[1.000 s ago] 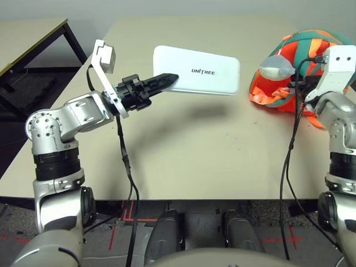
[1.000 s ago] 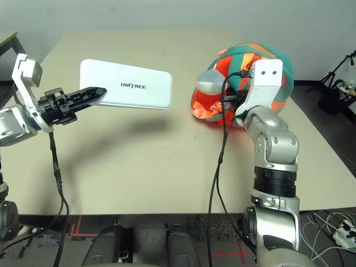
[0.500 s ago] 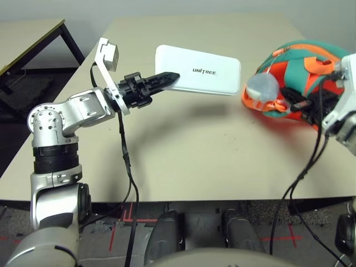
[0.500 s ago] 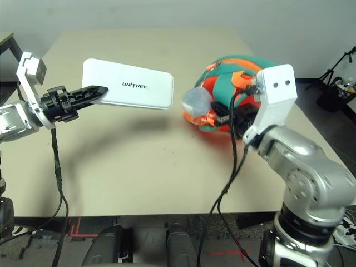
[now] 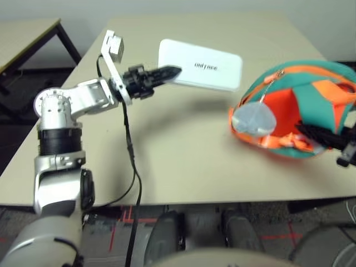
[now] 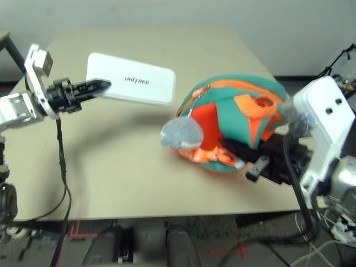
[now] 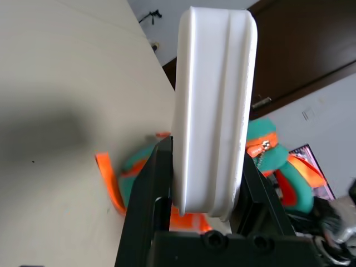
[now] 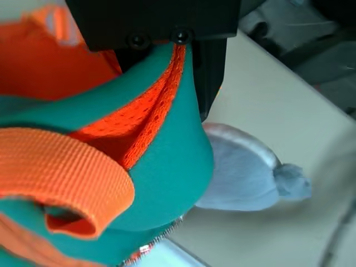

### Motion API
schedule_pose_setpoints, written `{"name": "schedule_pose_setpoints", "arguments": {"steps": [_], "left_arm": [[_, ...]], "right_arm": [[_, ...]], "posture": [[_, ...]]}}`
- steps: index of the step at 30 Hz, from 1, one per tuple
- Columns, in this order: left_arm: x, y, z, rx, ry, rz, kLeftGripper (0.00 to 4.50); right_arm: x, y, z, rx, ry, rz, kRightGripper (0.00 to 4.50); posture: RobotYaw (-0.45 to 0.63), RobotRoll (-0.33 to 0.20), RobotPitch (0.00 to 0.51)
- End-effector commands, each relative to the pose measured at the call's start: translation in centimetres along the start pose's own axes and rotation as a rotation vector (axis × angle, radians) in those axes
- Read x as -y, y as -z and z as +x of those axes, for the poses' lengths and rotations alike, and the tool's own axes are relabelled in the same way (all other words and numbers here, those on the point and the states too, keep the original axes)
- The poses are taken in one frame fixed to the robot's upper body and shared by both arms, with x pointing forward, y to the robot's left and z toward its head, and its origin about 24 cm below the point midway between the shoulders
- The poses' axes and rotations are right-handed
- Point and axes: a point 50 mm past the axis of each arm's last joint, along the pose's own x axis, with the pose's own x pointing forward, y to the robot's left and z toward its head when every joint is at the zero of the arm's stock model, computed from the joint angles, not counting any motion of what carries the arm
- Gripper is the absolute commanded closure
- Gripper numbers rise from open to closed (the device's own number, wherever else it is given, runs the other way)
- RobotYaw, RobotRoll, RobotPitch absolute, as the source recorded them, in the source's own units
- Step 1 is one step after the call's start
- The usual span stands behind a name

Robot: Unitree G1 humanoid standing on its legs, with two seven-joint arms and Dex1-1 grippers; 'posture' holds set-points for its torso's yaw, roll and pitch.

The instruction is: Put the pencil case into the backpack and zip it.

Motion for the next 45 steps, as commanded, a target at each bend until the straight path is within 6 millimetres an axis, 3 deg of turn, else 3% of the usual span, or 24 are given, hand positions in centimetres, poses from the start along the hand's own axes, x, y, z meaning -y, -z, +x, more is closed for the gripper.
{"name": "schedule_pose_setpoints", "arguments": {"steps": [1, 7, 12, 16, 25, 33, 45], "left_arm": [[0.3, -0.3, 0.2, -0.013, 0.017, 0.043, 3.14], [2.9, -2.1, -2.2, -0.065, 0.09, 0.266, 3.14], [4.8, -4.0, -5.1, -0.095, 0.147, 0.43, 3.15], [5.4, -4.6, -5.8, -0.106, 0.189, 0.571, 3.15], [3.3, -3.7, -3.5, -0.22, 0.268, 0.782, 3.15], [2.2, -3.9, -1.2, -0.26, 0.358, 0.773, 3.15], [1.7, -2.7, 0.3, -0.36, 0.438, 0.732, 3.15]], "right_arm": [[-1.5, 0.2, 0.3, 0.081, -0.031, 0.021, 4.3], [-0.8, 2.2, 0.7, 0.054, 0.034, 0.093, 4.3], [0.4, 4.0, 1.1, 0.068, 0.05, 0.047, 4.3], [1.5, 4.6, 1.1, 0.09, 0.06, 0.034, 4.3], [2.4, 4.6, 1.4, 0.111, 0.046, -0.029, 4.3], [2.5, 4.4, 1.5, 0.128, 0.066, -0.059, 4.3], [2.4, 4.4, 1.6, 0.136, 0.076, -0.06, 4.3]], "posture": [[-0.31, 0.0, 0.083], [-0.23, 0.0, 0.093], [-0.18, 0.0, 0.1], [-0.15, 0.0, 0.104], [-0.16, 0.0, 0.102], [-0.21, 0.0, 0.098], [-0.24, 0.0, 0.109]]}}
